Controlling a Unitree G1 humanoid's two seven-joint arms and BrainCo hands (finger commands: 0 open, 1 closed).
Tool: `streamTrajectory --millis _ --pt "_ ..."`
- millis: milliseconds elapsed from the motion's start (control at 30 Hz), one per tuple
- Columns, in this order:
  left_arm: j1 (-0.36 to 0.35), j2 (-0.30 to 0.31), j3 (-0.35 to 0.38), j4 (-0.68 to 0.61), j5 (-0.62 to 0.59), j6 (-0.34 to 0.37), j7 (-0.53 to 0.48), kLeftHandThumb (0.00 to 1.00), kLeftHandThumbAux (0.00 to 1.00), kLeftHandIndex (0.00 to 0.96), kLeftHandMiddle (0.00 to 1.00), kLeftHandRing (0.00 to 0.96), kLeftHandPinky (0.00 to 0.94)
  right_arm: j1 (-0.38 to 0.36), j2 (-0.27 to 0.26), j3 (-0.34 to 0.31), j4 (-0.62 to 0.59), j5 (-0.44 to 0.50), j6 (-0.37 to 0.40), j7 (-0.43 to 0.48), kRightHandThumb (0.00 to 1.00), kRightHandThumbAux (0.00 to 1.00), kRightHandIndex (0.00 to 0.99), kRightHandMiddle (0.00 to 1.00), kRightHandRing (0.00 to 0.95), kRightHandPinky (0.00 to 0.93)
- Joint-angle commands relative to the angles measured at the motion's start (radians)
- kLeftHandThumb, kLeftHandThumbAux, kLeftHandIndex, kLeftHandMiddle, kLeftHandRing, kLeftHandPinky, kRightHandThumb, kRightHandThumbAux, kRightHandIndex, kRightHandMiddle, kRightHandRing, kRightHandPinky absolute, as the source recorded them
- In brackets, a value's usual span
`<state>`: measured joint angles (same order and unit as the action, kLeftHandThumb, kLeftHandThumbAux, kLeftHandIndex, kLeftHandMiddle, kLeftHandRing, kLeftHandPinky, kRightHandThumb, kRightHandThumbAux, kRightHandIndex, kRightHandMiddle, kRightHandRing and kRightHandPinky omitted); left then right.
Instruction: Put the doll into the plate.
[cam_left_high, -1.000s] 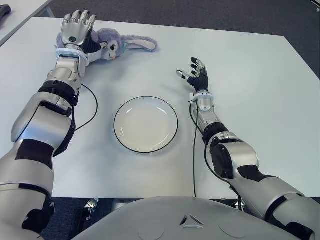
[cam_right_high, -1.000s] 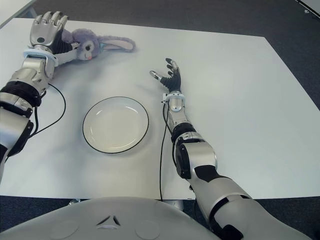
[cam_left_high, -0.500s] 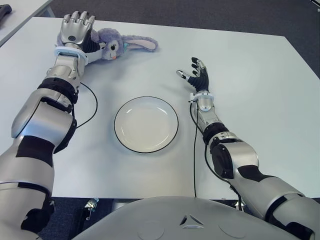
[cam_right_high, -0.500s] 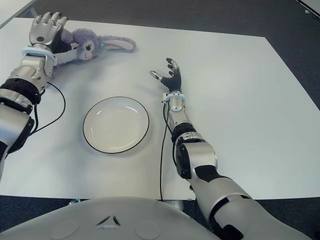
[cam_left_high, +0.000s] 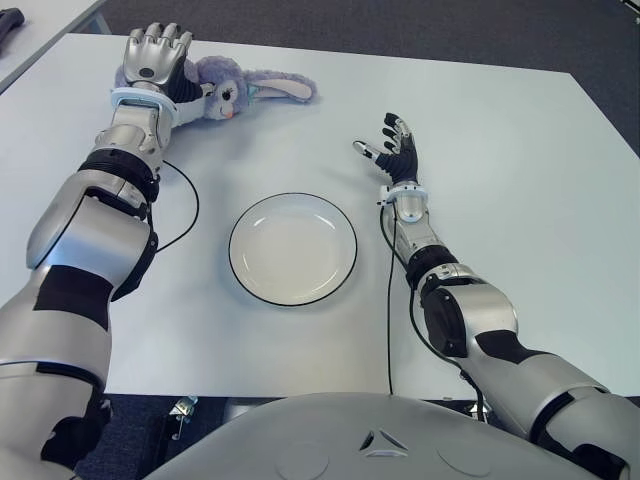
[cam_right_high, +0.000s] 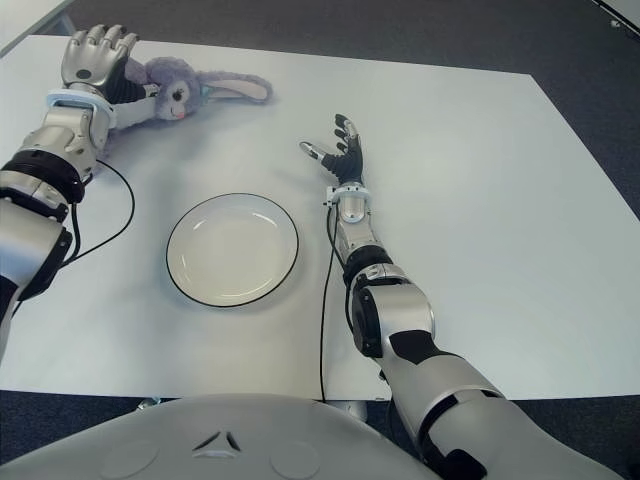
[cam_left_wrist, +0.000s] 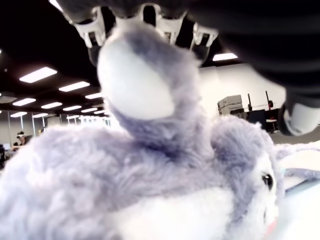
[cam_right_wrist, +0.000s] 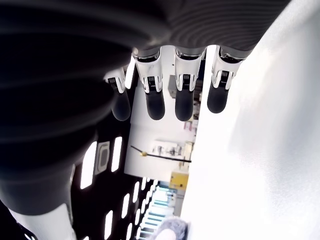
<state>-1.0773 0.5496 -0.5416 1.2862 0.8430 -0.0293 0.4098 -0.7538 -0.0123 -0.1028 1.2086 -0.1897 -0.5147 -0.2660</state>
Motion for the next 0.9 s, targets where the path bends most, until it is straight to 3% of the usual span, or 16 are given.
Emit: streamTrajectory --millis 33,900 --pt "-0.021 -0.028 -0.014 0.031 -0.004 -0.005 -0.057 0.267 0.358 0.0 0.0 0.0 0.0 0.215 0.025 0.004 0.152 -0.007 0.118 -0.002 0.02 0.781 0.121 0.13 0.12 0.122" --pt "-0.051 -0.037 -0.03 0.063 -0.007 -0.007 -0.117 0.302 0.338 0.0 0.008 0.027 0.046 0.213 0.024 0.011 0.152 -0.011 0.121 -0.014 0.016 0.758 0.113 0.127 0.118 0.117"
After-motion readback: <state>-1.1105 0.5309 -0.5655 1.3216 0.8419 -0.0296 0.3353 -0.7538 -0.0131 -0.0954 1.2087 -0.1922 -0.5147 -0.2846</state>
